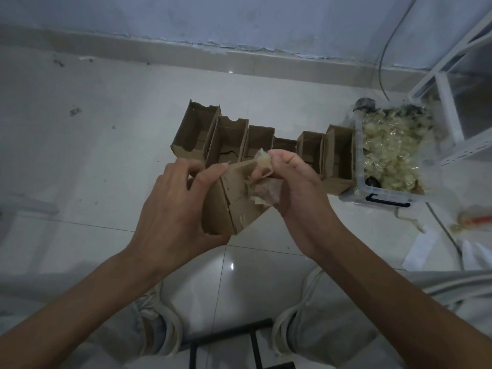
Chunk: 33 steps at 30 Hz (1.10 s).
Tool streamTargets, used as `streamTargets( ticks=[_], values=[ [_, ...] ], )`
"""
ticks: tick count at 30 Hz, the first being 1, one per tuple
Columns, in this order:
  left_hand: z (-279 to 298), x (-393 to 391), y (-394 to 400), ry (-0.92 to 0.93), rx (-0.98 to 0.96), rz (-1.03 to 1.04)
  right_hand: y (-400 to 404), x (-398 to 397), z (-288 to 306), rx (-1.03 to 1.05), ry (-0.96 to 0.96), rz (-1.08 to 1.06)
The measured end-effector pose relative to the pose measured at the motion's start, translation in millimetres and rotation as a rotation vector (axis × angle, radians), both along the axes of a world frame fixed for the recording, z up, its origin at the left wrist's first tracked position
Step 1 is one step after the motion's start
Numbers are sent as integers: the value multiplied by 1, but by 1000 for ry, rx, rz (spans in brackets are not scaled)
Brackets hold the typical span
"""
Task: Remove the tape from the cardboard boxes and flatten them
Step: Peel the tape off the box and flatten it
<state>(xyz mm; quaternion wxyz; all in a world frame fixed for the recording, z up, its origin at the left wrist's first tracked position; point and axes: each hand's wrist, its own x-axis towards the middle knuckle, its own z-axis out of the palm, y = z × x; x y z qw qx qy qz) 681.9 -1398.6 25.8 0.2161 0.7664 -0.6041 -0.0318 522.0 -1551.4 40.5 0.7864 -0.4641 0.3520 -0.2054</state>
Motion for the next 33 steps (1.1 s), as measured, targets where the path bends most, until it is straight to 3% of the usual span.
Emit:
streamTargets(
  ticks=[5, 7, 12, 15, 17, 22, 29, 33],
  values=[
    [-2, 2, -2, 55, 15, 35, -7, -1, 2, 29, -41, 74],
    [-4, 2, -3, 70, 13, 51, -4, 2, 2, -19, 94, 49],
    [-5, 2, -5, -12, 15, 51, 3, 6, 1, -671, 510, 335],
    [-6, 2, -5, -44, 25, 41, 3, 5, -3, -790, 576, 400],
    [-3, 1, -4, -7, 28, 62, 1, 4, -4, -766, 525, 455],
    [9, 17, -1, 238, 17, 235, -16, -7, 1, -406, 295, 328],
    [12, 24, -1, 113, 78, 85, -22, -6, -2, -597, 355, 357],
    [12, 27, 0, 114, 73, 36, -25, -9, 4, -346, 217, 282]
  ],
)
